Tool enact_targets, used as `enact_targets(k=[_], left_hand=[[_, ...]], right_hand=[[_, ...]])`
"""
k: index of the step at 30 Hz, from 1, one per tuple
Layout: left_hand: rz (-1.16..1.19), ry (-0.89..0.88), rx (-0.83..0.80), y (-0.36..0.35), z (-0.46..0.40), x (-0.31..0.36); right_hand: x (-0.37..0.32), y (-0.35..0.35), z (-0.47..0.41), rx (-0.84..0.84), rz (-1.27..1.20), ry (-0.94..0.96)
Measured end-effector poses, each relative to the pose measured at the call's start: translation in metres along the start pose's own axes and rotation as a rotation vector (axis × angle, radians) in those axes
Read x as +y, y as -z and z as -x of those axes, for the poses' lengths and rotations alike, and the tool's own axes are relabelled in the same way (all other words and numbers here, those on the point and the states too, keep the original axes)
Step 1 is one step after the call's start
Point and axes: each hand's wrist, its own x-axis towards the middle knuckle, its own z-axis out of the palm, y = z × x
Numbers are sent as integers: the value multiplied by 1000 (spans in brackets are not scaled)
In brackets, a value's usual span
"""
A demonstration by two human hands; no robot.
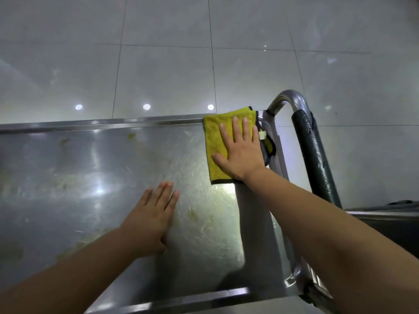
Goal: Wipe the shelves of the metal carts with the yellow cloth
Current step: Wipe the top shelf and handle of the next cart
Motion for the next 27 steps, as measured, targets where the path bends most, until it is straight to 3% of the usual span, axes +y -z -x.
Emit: enact_targets(k=[6, 12, 17, 23, 27], left_hand=[[16, -11, 21, -18, 24, -16], [-81, -69, 67, -27, 38, -20], [-87, -99, 137, -36, 44, -27], [-32, -64, 298, -54, 74, -37], [2, 34, 193, -59, 98, -66]], right_hand=[[-36, -14, 52, 20, -3, 145], [-74, -34, 141, 49, -56, 69], [-115, -47, 227, 26, -79, -93], [-182, -51, 280, 4, -119, -444], [-234, -54, 281, -26, -220, -715]])
